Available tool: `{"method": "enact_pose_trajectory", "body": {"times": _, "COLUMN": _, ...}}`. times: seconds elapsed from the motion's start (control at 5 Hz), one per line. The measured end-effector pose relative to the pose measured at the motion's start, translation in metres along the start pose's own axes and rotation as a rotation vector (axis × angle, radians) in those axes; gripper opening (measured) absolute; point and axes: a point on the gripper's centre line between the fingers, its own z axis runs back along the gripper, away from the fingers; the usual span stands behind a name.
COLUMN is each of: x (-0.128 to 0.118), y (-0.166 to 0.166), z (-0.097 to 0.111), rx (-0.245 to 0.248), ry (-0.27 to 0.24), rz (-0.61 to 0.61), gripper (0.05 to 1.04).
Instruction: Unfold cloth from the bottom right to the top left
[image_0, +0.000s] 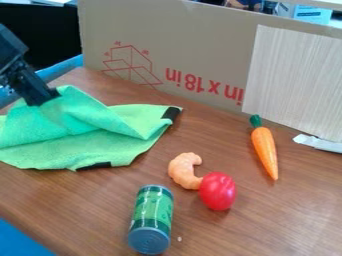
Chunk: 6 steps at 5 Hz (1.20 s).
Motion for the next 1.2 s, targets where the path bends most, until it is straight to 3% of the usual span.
{"method": "enact_pose_trajectory", "body": {"times": 0.4, "x": 0.025, "y": 0.030, "z": 0.006, "rx": 0.145, "ry": -0.027, "rz": 0.031, "gripper": 0.066}}
{"method": "enact_pose_trajectory", "body": {"times": 0.8, "x": 0.047, "y": 0.060, "z": 0.000, "rx": 0.291, "ry": -0.001, "rz": 0.059, "gripper": 0.066}}
{"method": "enact_pose_trajectory", "body": {"times": 1.2, "x": 0.045, "y": 0.103, "z": -0.009, "rx": 0.367, "ry": -0.008, "rz": 0.169, "gripper": 0.066}}
